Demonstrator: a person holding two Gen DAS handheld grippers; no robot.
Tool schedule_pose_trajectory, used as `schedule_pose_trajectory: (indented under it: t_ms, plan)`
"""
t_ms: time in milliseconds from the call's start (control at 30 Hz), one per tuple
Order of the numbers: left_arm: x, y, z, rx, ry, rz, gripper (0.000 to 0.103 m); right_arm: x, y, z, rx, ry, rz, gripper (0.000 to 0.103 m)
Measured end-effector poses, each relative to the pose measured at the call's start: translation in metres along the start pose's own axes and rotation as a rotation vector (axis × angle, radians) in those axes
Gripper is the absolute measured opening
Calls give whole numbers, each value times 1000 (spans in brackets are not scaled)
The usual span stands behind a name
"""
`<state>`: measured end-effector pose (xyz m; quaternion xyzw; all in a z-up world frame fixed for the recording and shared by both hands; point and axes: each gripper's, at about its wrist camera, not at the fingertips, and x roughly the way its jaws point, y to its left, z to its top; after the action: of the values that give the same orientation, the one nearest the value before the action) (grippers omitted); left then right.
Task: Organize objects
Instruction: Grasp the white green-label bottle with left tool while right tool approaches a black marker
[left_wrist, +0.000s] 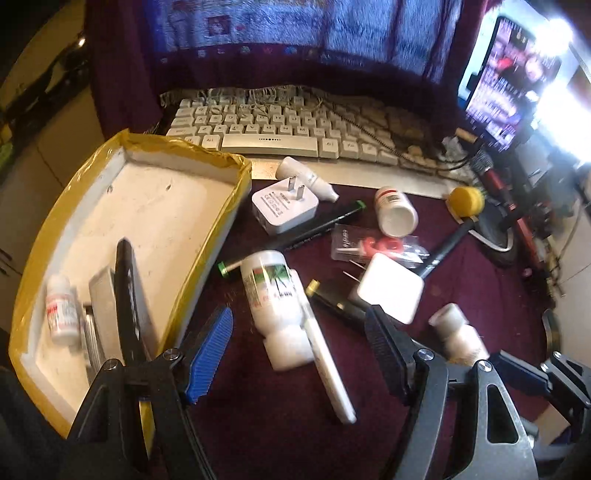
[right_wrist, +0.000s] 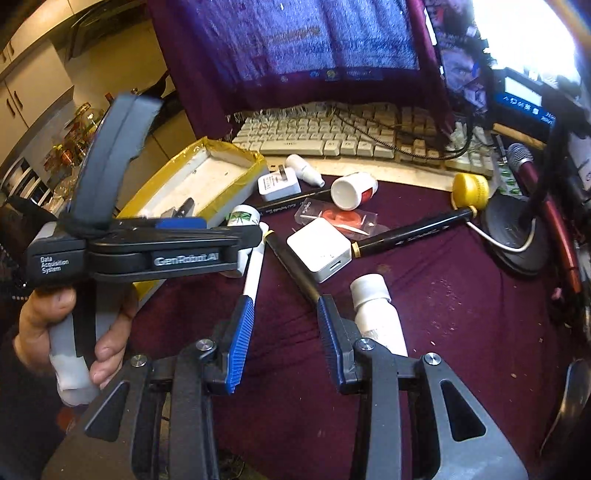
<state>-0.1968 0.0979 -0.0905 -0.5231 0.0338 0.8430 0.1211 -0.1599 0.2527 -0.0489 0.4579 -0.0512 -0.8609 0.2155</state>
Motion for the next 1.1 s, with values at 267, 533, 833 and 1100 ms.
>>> schedule_pose_trajectory:
  t_ms: [267, 533, 833, 1100]
  plan:
    - [35, -3, 8, -14, 72, 62, 48, 22, 3, 0, -11, 12, -4, 34]
    - [18, 5, -10, 19, 86, 65, 30, 41, 0, 4, -38, 18, -36, 34]
    - [-24, 27, -25, -31, 98, -95, 30, 59, -2, 2, -73, 57, -67, 34]
    - [-53, 62, -26, -70, 5, -116, 30, 64, 8, -3, -151, 69, -138, 33]
